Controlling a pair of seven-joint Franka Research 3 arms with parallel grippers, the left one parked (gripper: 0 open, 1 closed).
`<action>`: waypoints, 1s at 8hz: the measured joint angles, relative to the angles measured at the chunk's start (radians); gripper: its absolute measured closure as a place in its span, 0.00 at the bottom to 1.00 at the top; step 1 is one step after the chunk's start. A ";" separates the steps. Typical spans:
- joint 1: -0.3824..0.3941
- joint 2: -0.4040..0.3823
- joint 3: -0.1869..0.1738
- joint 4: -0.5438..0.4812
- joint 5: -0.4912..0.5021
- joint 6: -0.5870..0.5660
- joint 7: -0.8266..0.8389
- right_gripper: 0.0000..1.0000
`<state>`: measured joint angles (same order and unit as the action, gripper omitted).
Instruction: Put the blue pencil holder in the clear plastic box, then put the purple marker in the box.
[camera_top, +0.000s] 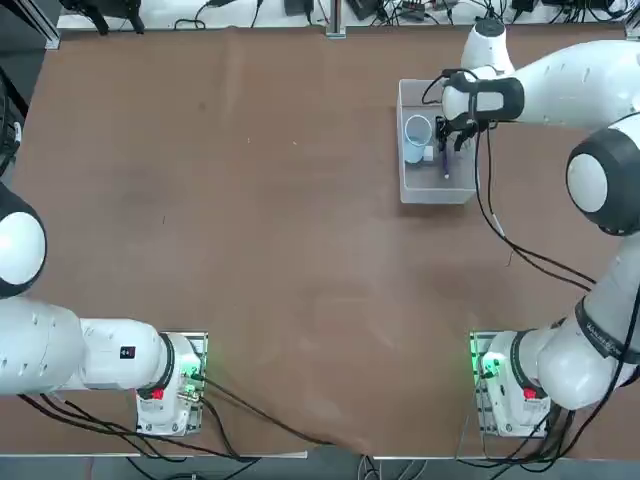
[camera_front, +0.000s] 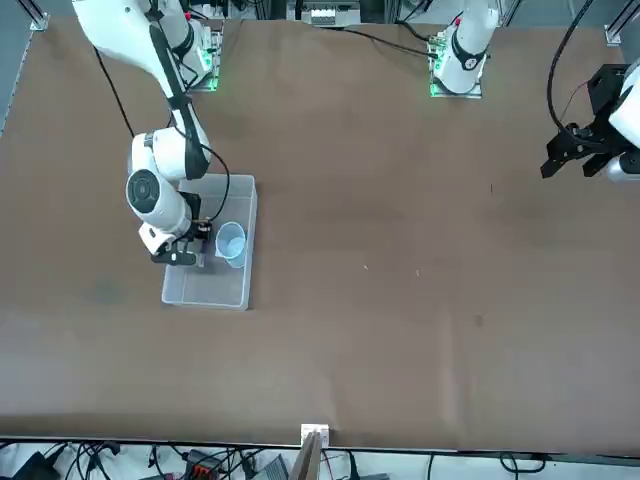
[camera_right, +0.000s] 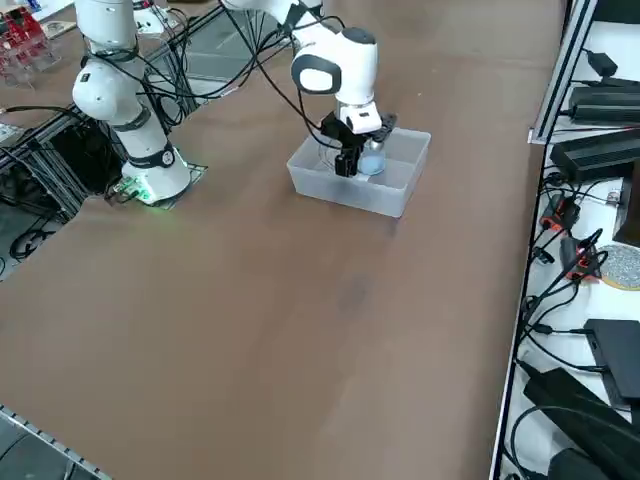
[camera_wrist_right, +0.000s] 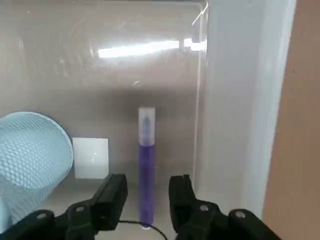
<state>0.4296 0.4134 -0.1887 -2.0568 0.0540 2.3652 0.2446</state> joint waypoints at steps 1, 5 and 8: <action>0.000 -0.001 0.000 0.008 0.000 0.001 0.000 0.49; -0.001 -0.076 -0.005 0.082 0.000 -0.093 0.000 0.53; -0.043 -0.167 -0.012 0.234 0.000 -0.343 -0.006 0.48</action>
<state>0.3868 0.2469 -0.2010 -1.8224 0.0537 2.0219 0.2384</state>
